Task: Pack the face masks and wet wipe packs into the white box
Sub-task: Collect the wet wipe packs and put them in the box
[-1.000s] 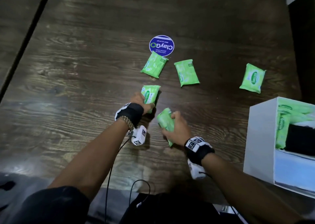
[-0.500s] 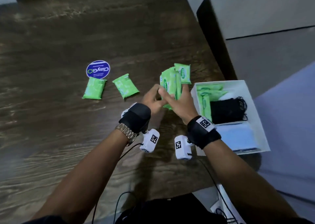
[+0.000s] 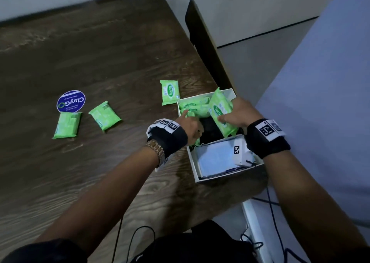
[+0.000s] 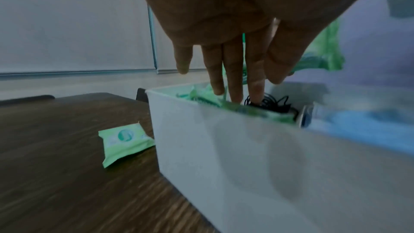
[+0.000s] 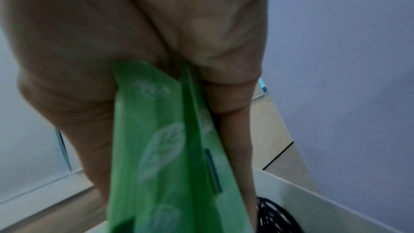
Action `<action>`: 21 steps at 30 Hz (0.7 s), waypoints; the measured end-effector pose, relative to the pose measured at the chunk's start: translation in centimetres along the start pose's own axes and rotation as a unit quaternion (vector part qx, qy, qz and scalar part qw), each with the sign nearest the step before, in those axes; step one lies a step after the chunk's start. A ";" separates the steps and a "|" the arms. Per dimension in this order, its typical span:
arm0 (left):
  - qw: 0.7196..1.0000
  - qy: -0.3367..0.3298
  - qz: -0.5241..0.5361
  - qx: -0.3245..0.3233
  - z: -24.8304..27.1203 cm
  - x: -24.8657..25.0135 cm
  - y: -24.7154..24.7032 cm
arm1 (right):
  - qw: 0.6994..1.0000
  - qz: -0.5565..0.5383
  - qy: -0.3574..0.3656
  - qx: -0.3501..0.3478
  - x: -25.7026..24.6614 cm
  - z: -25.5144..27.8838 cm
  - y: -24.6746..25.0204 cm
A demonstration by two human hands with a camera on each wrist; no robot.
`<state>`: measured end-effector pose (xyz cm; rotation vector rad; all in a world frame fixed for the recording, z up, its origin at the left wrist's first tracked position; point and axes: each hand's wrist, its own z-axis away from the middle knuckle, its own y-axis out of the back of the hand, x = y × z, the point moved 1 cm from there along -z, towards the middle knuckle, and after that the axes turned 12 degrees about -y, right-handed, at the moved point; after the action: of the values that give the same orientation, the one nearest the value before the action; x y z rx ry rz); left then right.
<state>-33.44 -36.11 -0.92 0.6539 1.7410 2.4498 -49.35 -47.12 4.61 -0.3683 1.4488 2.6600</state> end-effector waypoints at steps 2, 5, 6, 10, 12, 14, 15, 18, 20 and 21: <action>0.998 0.031 -0.048 -0.016 -0.3 -0.3 -1.5 | 0.999 0.034 0.003 -0.020 -0.1 -0.1 -0.8; 0.994 0.110 -0.021 0.007 -0.2 -0.7 -2.7 | 0.996 0.068 0.014 -0.052 -1.2 -0.5 -2.2; 0.993 0.120 -0.004 0.009 -0.1 -0.7 -2.9 | 0.995 0.077 0.018 -0.059 -1.7 -0.6 -2.8; 0.991 0.114 0.026 0.071 0.4 -0.5 -3.5 | 0.994 0.093 0.022 -0.054 -3.5 -1.4 -4.1; 0.989 0.113 0.028 0.092 0.7 -0.6 -3.7 | 0.995 0.089 0.020 -0.043 -4.3 -1.7 -4.3; 0.990 0.108 0.033 0.083 0.8 -0.7 -3.9 | 0.996 0.078 0.015 -0.036 -4.9 -2.0 -4.5; 0.990 0.108 0.039 0.078 0.8 -0.8 -3.9 | 0.997 0.072 0.012 -0.034 -5.1 -2.0 -4.7; 0.989 0.110 0.058 0.083 0.6 -0.8 -3.9 | 0.998 0.054 0.005 -0.021 -5.4 -2.0 -5.6; 0.988 0.117 0.066 0.083 0.6 -0.6 -4.0 | 0.999 0.034 0.001 -0.008 -5.4 -1.8 -6.3; 0.987 0.118 0.070 0.085 0.7 -0.5 -4.0 | 1.000 0.020 -0.004 -0.002 -5.3 -1.7 -6.9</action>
<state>-33.45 -34.27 -4.54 0.5331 2.0785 2.5838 -42.64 -44.58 -0.55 -0.3326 1.4650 2.6932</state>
